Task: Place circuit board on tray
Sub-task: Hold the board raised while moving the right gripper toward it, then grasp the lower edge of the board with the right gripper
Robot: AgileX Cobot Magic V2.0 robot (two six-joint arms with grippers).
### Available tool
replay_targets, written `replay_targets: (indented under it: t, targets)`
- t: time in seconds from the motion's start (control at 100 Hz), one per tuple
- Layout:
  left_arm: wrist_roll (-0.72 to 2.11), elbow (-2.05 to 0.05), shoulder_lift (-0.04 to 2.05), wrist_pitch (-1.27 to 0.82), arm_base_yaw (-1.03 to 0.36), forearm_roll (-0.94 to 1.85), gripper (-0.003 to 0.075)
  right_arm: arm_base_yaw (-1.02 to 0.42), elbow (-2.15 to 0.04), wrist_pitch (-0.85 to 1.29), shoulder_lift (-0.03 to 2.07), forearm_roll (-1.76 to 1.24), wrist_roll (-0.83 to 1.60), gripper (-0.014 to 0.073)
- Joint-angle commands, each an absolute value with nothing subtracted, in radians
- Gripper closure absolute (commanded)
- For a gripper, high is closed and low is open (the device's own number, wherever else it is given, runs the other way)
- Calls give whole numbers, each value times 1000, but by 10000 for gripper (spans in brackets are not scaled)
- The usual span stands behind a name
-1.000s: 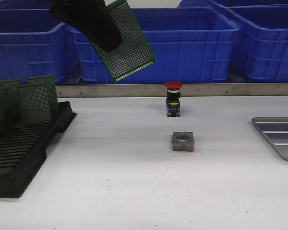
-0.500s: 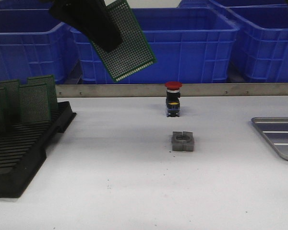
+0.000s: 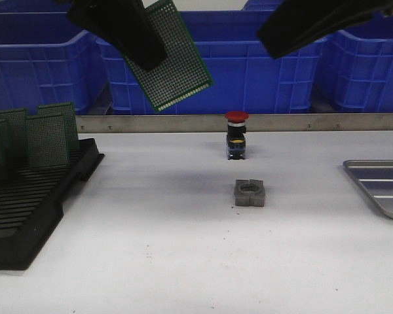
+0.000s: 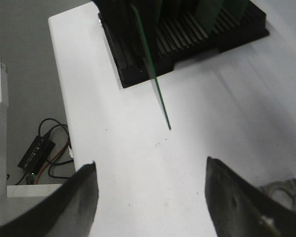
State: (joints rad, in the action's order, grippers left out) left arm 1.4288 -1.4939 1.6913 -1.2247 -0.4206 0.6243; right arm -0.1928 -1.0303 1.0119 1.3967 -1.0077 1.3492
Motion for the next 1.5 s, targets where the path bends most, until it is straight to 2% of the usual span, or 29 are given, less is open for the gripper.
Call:
replay_targets:
  t: [0.0,0.4,0.52,0.71,0.83,0.96,1.01,1.06,1.21,1.28,1.35,1.49]
  targets:
    - [1416,-1523,1648,-1274,-428,679,738,-230,-1098,1006,1423,-1075,1368,105]
    - [1416,-1523,1648,-1274,-428,679,738,-336,-1236,988,1602,-1076,1368,120]
    - [1416,-1523,1648,-1274,-428,679,738,-345,-1249,978,1623,-1076,1369,237]
    - [1416,-1523,1648,-1274,-428,679,738,-346,-1256,982,1633,-1077,1369,512]
    - [1416,-1523,1648,-1274,-428,679,738,-346,-1256,981,1633,-1077,1369,658]
    - [1416,-1523,1648,-1274,-428,679,734,-346,-1256,978,1633,-1077,1369,657]
    - [1416,-1523,1648,-1274,-428,679,706,-346,-1256,978,1633,-1077,1369,657]
    - [1416,-1523,1648,-1274,-428,682,643,-346,-1256,978,1633,-1077,1369,657]
    - [1416,-1523,1648,-1269,-428,704,317,-346,-1256,978,1633,-1076,1368,657]
    - [1416,-1523,1648,-1257,-428,704,215,-341,-1256,978,1632,-1069,1368,657]
    - [1416,-1523,1648,-1254,-428,704,183,-325,-1256,987,1625,-1042,1363,657]
    - [1416,-1523,1648,-1254,-428,705,184,-253,-1256,1044,1594,-966,1299,657]
